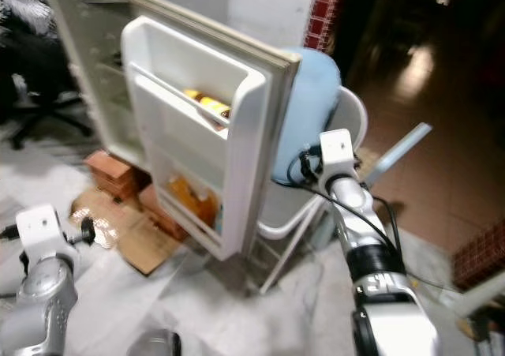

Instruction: Restocking fridge

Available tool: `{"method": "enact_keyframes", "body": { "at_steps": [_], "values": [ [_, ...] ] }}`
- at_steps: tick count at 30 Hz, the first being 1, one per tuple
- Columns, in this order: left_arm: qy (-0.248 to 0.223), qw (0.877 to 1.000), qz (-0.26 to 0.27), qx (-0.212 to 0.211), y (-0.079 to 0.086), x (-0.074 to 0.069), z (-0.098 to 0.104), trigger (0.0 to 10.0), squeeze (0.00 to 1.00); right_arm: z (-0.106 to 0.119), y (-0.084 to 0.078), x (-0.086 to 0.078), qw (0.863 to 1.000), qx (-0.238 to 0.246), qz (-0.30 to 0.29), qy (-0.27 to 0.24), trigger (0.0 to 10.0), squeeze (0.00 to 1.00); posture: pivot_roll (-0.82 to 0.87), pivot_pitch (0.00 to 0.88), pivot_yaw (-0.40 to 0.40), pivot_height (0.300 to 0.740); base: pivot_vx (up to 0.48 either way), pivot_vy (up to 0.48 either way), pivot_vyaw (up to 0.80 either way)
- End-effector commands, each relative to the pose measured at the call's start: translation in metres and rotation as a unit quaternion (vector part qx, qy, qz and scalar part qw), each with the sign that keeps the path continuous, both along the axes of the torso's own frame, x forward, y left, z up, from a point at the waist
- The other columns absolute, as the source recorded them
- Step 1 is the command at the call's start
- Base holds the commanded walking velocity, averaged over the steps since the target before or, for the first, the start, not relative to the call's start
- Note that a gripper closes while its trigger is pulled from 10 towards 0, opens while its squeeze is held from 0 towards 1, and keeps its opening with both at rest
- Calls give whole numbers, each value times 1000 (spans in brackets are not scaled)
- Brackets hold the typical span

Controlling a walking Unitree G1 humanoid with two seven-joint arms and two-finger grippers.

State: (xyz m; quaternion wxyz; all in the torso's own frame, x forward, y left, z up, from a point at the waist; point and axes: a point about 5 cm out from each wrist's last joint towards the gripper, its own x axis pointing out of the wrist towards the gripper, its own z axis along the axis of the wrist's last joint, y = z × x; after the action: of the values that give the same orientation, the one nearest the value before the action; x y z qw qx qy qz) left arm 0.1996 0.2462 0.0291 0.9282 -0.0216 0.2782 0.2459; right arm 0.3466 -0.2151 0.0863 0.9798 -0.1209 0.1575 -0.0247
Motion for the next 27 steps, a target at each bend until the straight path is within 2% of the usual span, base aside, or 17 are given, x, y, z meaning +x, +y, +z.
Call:
{"method": "enact_keyframes", "body": {
  "at_steps": [1,4,9,14,17,19,21,22,23,25,27],
  "values": [
    [-7,1000,-7,-10,0,4,3,10000,0,17,0,11,999,5,-16,-28,10000,0,110,0,-65,740,0,0,0],
    [-10,1000,-5,-22,-2,4,1,10000,0,26,5,17,999,5,-15,-47,10000,0,112,0,-67,740,0,0,0],
    [-15,1000,-11,-23,-3,5,2,10000,0,27,12,22,999,6,-14,-51,10000,0,111,0,-68,740,0,0,0],
    [-12,999,-13,-27,-5,5,0,10000,0,29,21,26,997,24,-48,-60,10000,0,108,0,-67,740,0,0,0],
    [-3,999,-23,-27,-8,7,-3,10000,0,43,46,38,993,55,-70,-77,10000,0,104,0,-64,740,0,0,0],
    [-3,999,-26,-25,-8,8,-3,10000,0,47,55,41,992,66,-70,-81,10000,0,105,0,-61,740,0,0,0],
    [-2,999,-27,-25,-9,8,-3,10000,0,55,73,46,990,94,-55,-91,10000,0,107,0,-62,740,0,0,0],
    [-1,999,-27,-25,-9,8,-4,10000,0,65,91,49,988,113,-33,-104,10000,0,108,0,-63,740,0,0,0],
    [1,999,-28,-26,-9,8,-5,10000,0,79,118,51,982,143,2,-123,10000,0,109,0,-64,740,0,0,0],
    [6,999,-29,-31,-10,8,-6,10000,0,93,147,50,967,206,54,-139,10000,0,109,0,-67,740,0,0,0],
    [10,999,-29,-38,-11,8,-8,10000,0,101,163,48,958,229,88,-148,10000,0,108,0,-68,740,0,0,0]
  ]
}}
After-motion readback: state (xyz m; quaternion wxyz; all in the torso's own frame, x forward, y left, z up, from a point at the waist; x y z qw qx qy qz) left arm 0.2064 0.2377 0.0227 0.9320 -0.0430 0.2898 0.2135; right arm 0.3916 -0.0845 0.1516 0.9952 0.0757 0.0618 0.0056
